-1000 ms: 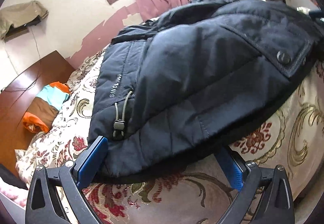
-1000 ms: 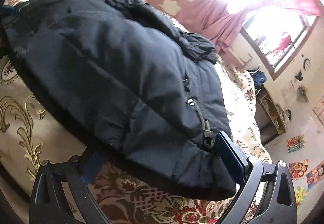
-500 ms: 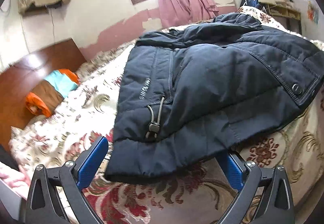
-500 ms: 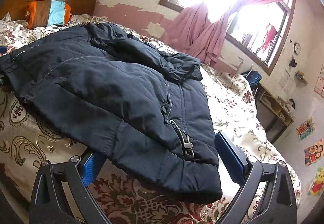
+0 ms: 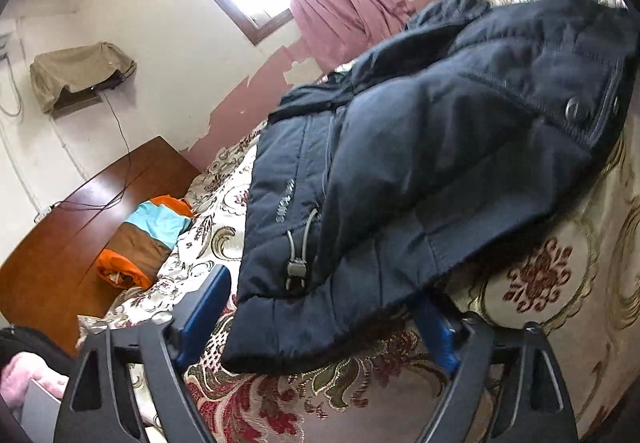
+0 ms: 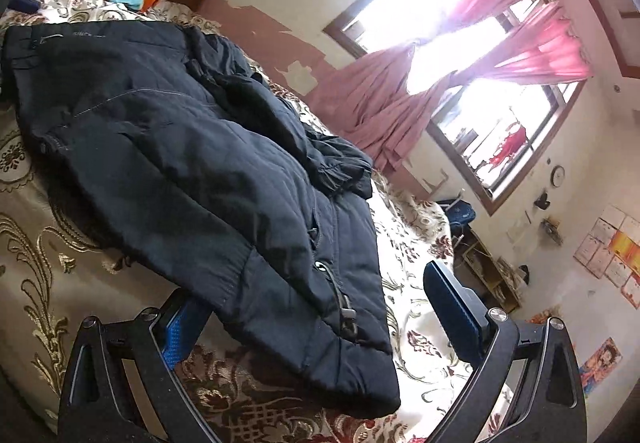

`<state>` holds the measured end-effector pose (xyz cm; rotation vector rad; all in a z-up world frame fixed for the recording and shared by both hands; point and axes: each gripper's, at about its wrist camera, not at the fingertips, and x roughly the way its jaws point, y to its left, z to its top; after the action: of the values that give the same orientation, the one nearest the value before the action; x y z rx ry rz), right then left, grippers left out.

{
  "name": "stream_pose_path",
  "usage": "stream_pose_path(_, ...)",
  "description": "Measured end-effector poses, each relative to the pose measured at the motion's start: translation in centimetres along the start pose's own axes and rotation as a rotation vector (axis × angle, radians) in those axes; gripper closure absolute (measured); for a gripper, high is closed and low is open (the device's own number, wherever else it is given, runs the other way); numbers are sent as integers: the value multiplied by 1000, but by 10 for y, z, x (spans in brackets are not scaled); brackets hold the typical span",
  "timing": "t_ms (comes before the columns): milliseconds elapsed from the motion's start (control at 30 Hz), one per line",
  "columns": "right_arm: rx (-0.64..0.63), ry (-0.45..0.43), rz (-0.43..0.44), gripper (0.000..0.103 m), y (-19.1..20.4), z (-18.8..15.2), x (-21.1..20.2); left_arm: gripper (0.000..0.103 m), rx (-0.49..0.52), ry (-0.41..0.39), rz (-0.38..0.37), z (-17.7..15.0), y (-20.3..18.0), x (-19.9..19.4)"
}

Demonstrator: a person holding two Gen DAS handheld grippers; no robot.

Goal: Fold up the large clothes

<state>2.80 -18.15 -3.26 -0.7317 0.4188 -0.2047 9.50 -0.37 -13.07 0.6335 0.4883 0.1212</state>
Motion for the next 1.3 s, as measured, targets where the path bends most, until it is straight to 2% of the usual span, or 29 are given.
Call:
stream_pose_path(33,12,1,33,11,-1,0,0,30,8,13,0,-1,-2,2)
stream_pose_path(100,23,13,94,41,-1,0,2,39,17,18,-4,-1,-4,2)
stream_pose_path(133,16,17,101,46,1,0,3,41,23,9,-3,0,-5,0)
stream_pose_path(200,0,12,110,62,4,0,2,46,33,-7,3,1,-7,-4)
stream_pose_path(267,-4,3,126,71,6,1,1,47,36,-9,4,0,-8,-6)
stream_pose_path(367,10,8,131,74,5,1,4,50,28,18,33,-1,-5,0)
stream_pose_path(433,49,16,153,75,-2,0,10,55,5,40,24,-2,0,5)
stream_pose_path(633,143,60,209,75,-10,-6,15,80,0,9,-2,0,3,0)
stream_pose_path(733,193,68,239,86,-16,-7,15,85,-36,-5,-37,3,14,-3)
stream_pose_path(867,244,52,254,94,-22,-9,10,90,-36,-82,-9,10,25,-21)
stream_pose_path(900,252,49,258,95,-23,-11,7,96,-34,-91,-7,11,26,-25)
stream_pose_path(1100,256,21,281,97,-34,-16,-19,97,-87,-84,-85,10,44,-49)
stream_pose_path(1300,243,-21,315,97,-54,-22,-70,97,-121,-96,-119,5,68,-95)
